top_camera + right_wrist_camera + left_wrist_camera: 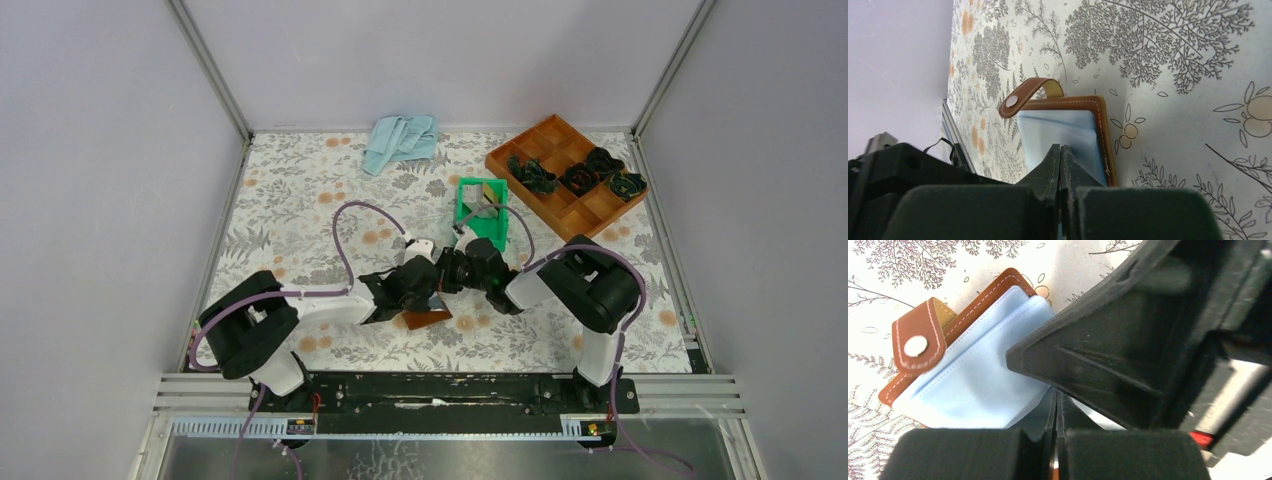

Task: Put the credit cards into the card holder
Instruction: Open the card holder at the center of the board.

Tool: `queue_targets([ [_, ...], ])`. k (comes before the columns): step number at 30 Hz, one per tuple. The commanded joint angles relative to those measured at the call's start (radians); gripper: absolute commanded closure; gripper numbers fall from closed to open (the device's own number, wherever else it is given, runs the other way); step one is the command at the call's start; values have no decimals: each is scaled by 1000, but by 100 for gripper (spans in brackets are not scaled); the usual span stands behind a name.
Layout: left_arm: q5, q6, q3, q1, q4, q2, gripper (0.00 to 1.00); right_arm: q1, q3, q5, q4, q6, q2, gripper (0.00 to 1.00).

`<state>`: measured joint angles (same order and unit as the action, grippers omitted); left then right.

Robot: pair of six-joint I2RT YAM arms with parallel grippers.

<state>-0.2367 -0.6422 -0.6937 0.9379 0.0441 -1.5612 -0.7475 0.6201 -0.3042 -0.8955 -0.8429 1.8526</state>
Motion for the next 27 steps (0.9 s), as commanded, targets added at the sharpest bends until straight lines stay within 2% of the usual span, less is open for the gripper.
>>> queue_targets([
  [1,-5,23,51,13,67,-50,100,6,42,-48,-90,-28,46,100],
  [6,-12,26,49,13,69,-47,99,2,42,13,-35,30,58,100],
  [12,-32,2,51,13,89,-26,94,-27,58,159,111,124,26,100],
  [27,-54,-83,81,35,197,138,87,-85,113,287,205,119,106,100],
])
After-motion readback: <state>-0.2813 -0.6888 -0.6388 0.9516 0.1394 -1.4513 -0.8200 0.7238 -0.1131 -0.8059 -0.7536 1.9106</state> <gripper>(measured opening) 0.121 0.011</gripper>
